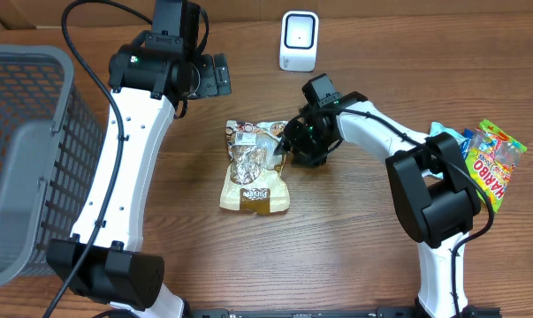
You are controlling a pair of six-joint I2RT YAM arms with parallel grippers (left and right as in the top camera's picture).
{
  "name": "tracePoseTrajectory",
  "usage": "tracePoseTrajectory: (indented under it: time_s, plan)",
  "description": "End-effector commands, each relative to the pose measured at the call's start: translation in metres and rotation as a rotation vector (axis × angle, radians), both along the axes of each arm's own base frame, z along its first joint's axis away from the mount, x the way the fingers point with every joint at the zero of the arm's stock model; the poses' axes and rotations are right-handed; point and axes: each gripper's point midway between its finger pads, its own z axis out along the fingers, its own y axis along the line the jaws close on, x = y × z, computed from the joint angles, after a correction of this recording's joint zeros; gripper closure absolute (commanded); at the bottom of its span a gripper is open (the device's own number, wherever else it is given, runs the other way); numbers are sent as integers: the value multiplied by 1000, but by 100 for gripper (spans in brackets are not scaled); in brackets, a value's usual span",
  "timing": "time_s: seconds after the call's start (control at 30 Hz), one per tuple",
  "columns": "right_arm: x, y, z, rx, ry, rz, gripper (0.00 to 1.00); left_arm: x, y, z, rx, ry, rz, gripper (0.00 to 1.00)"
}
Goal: Scan the item barcode
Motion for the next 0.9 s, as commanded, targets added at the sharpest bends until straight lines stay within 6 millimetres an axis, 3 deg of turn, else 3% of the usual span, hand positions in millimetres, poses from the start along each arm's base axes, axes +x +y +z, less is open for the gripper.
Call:
tracePoseTrajectory:
  time_s: [0.0, 0.23, 0.33, 0.4, 0.43, 0.5, 0.7, 0.87]
  plan:
    - [-39, -8, -39, -76, 136, 44, 30, 0, 3, 12, 11, -31, -12, 0]
    - [-55, 25, -45, -92, 97, 90, 32, 0, 3, 12, 11, -31, -12, 0]
    - [-51, 24, -57, -219, 37, 42, 37, 0, 3, 12, 11, -31, -12, 0]
    - [-49, 24, -61, -264, 7, 28, 52, 0, 3, 12, 11, -31, -12, 0]
    - [-49, 25, -61, -267, -1, 29, 70, 0, 3, 12, 11, -31, -12, 0]
    - [-49, 24, -61, -273, 5, 16, 96, 0, 3, 12, 11, -31, -12, 0]
    - [-40, 9, -54, -264, 40, -5, 96, 0, 3, 12, 11, -31, -12, 0]
    - [-12, -13, -21, -210, -112, 170, 96, 0, 3, 12, 11, -31, -12, 0]
